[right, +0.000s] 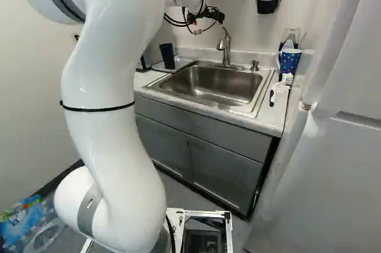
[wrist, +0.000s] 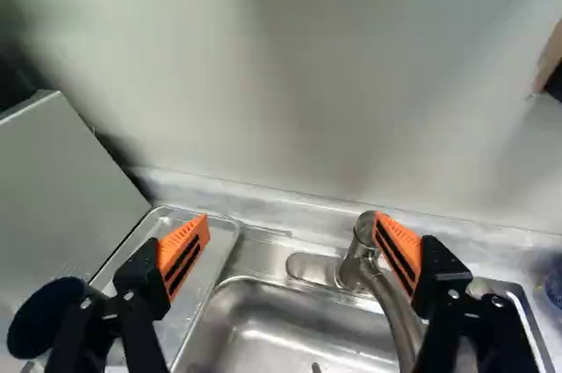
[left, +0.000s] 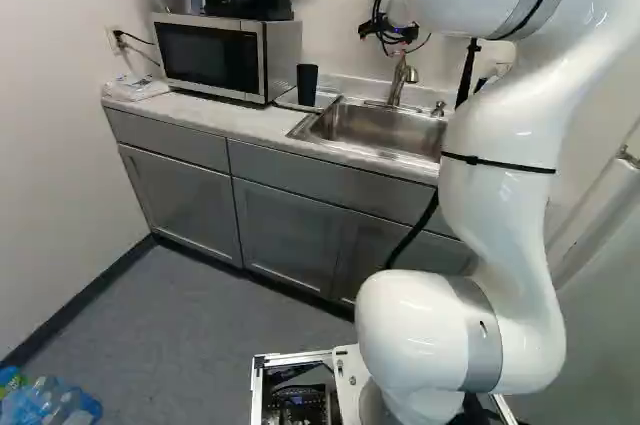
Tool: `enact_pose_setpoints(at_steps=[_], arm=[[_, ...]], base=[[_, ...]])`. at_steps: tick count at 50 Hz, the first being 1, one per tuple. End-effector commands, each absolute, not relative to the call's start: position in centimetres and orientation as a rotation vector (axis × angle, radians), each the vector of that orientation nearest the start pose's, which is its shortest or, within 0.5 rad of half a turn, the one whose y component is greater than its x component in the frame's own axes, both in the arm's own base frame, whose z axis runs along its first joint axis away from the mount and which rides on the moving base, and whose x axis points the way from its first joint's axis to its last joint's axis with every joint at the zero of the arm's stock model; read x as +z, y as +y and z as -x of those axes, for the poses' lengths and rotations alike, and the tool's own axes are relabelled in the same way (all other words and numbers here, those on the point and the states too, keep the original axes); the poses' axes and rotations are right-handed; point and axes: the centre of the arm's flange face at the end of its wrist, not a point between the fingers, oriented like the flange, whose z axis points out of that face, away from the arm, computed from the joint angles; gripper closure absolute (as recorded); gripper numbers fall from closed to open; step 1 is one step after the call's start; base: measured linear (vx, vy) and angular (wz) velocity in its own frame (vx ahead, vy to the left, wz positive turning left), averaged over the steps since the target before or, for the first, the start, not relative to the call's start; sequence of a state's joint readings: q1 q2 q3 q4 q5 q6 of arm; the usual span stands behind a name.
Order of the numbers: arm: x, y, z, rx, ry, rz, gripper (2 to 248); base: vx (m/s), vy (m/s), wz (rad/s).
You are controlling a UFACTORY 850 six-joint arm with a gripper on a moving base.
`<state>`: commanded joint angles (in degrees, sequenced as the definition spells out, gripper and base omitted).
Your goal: Rinse the cup and place it in the tray
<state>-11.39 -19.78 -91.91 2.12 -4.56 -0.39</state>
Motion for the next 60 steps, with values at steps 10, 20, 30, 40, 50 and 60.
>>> enact_pose_setpoints(at_steps=[10,20,30,40,50,60], arm=[[71.0,-11.7,-64.0,-1.776,0.281,2.674,3],[70.9,-10.4,-62.3,-1.712,0.263,2.704,3],[70.5,-9.9,-60.1,-1.617,0.261,2.753,3],[70.1,-9.7,-57.8,-1.513,0.270,2.806,3],[69.6,-9.5,-55.4,-1.406,0.279,2.855,3],[69.2,-9.4,-53.0,-1.299,0.289,2.899,3]], base=[[0.000,0.000,0.000],[0.000,0.000,0.000],[0.000,0.000,0.000],[0.000,0.000,0.000],[0.000,0.000,0.000],[0.000,0.000,0.000]])
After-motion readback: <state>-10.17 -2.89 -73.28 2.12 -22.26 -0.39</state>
